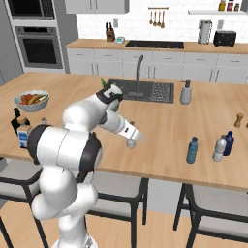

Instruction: Move the plastic bottles in the middle to the plastics group, and the glass bottles in the middle to the glass group.

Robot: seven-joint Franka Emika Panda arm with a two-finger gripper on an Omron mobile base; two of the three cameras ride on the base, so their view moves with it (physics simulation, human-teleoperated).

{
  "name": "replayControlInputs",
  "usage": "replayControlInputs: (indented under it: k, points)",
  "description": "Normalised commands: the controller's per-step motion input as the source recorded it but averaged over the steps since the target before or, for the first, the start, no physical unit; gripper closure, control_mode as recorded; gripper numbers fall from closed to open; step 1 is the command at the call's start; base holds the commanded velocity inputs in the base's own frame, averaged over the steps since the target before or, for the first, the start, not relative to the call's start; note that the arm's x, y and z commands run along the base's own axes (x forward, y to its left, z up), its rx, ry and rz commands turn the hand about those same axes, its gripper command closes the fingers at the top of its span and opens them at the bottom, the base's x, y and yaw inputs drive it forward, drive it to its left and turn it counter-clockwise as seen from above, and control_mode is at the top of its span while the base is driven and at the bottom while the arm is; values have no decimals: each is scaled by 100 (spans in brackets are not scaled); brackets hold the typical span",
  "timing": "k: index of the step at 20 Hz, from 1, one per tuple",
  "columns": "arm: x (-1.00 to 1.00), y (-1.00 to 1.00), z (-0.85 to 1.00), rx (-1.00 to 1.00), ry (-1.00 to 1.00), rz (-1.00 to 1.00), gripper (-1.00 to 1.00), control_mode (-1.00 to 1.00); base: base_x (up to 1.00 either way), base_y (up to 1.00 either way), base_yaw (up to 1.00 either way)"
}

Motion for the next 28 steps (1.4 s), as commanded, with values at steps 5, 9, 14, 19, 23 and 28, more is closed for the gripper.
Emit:
replayControlInputs:
  k: [5, 9, 14, 19, 23, 28]
  points:
    - [-62, -52, -8, -5, 0, -27, 100, -100, 0, 0, 0]
    - [-29, -59, 2, 0, 3, -28, 100, -100, 0, 0, 0]
    - [-12, -71, 4, 0, 14, -29, 100, -100, 0, 0, 0]
    - [-8, -60, -1, 0, 1, -24, 100, -100, 0, 0, 0]
    - [8, -40, 2, 0, 0, -17, 100, -100, 0, 0, 0]
    - [0, -30, -4, 0, 0, -12, 100, -100, 0, 0, 0]
